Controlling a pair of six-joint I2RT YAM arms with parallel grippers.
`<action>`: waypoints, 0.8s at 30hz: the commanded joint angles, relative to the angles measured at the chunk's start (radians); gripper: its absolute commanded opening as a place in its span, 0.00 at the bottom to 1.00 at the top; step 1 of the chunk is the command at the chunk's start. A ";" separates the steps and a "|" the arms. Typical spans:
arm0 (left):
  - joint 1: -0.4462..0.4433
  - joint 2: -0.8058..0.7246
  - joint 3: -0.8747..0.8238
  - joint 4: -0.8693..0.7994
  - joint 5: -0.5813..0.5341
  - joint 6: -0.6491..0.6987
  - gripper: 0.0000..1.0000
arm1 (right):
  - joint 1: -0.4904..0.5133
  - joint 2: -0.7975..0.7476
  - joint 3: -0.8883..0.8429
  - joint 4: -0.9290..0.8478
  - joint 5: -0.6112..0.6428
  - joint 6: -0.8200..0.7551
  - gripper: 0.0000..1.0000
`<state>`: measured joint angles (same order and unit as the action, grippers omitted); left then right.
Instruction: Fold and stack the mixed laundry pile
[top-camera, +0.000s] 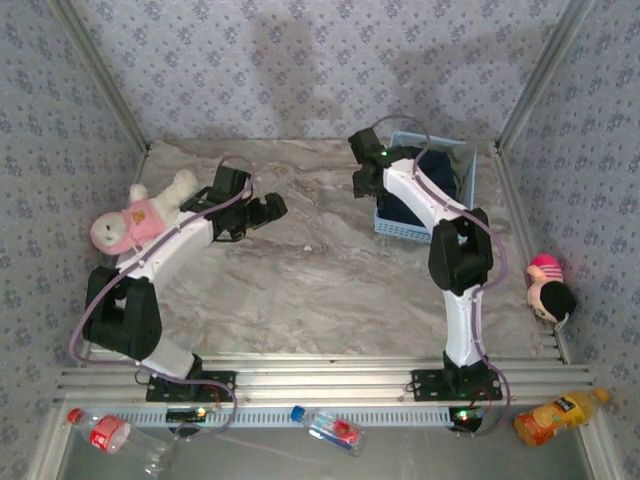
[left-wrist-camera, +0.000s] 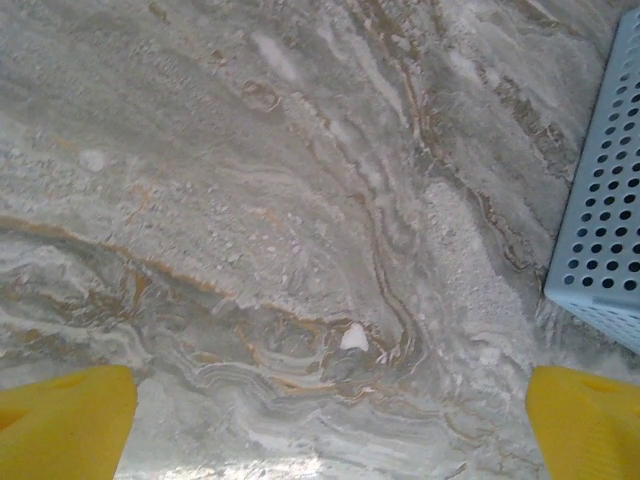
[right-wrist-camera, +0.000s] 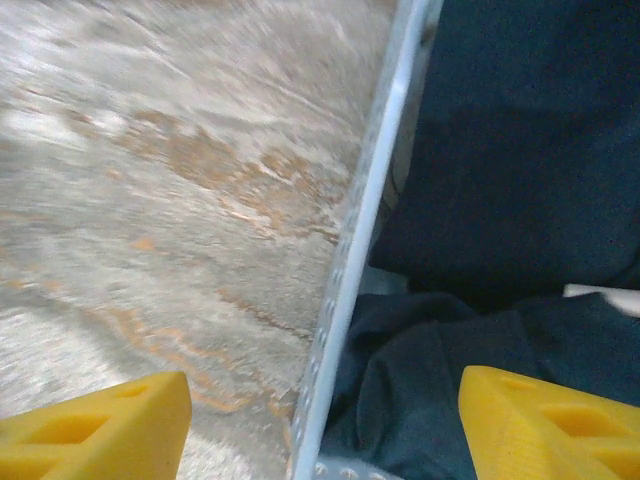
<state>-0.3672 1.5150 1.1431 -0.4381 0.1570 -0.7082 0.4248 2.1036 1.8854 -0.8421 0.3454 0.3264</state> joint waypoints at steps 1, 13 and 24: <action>-0.006 -0.071 -0.033 -0.007 -0.037 -0.014 1.00 | -0.047 0.056 -0.003 -0.066 0.037 0.098 0.62; -0.005 -0.029 0.022 -0.010 -0.030 -0.017 1.00 | -0.327 -0.215 -0.448 0.096 -0.067 -0.025 0.32; -0.053 0.091 0.166 -0.029 0.003 -0.004 1.00 | -0.533 -0.443 -0.536 0.171 -0.271 -0.034 0.69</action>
<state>-0.3977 1.5883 1.2564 -0.4461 0.1413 -0.7193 -0.0700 1.7489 1.3434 -0.7048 0.1272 0.2584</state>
